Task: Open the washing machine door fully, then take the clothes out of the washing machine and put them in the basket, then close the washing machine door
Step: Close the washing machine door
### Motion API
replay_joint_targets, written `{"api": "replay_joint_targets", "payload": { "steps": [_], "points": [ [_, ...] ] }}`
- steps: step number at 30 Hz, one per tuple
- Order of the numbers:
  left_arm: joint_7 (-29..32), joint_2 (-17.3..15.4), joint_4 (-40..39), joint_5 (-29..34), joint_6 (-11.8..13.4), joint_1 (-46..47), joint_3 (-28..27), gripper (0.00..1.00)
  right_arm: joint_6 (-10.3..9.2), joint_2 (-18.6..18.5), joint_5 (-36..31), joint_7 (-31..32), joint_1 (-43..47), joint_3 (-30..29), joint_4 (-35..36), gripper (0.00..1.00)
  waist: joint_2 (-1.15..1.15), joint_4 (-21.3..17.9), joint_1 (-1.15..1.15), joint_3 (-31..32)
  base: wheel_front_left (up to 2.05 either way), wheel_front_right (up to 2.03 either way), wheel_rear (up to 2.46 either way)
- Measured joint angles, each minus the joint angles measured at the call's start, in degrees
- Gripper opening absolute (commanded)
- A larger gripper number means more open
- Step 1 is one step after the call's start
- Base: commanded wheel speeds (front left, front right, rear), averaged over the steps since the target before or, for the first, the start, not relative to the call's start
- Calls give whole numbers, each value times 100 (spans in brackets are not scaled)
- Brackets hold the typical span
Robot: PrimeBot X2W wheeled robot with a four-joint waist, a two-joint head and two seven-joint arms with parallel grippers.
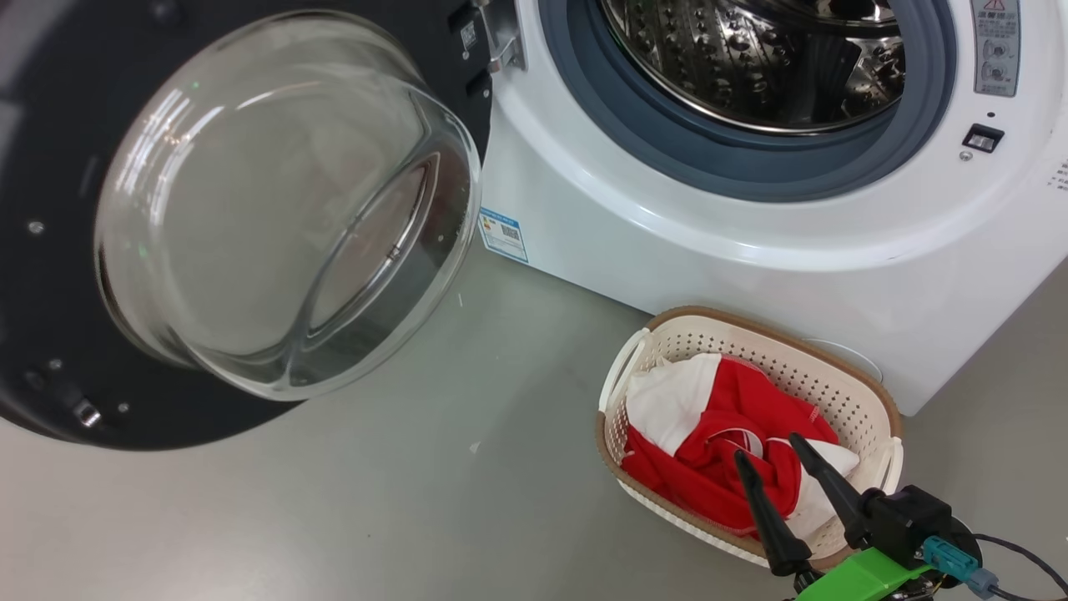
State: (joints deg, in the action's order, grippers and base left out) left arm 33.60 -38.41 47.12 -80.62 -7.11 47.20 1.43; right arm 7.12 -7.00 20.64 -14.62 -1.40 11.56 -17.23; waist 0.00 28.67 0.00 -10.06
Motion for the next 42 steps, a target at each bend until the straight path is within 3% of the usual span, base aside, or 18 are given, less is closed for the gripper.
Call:
{"api": "replay_joint_targets", "payload": {
  "steps": [16, 27, 42],
  "points": [
    [736, -163, -1556, -673, 3, -892, 236, 0, 0, 100, 54, -1, 23, 60, -18, 100, 0, -2, 0, 325, 0, 0, 0],
    [977, -107, -3108, -895, 3, -1537, 445, 0, 0, 109, 54, 0, 34, 66, -1, 100, 0, -58, 0, 367, 0, 0, 0],
    [823, 490, -4326, -904, 3, -1776, 809, 0, 0, 158, 54, 0, 34, 32, 4, 100, 0, -147, 0, 374, 0, 0, 0]
  ]
}}
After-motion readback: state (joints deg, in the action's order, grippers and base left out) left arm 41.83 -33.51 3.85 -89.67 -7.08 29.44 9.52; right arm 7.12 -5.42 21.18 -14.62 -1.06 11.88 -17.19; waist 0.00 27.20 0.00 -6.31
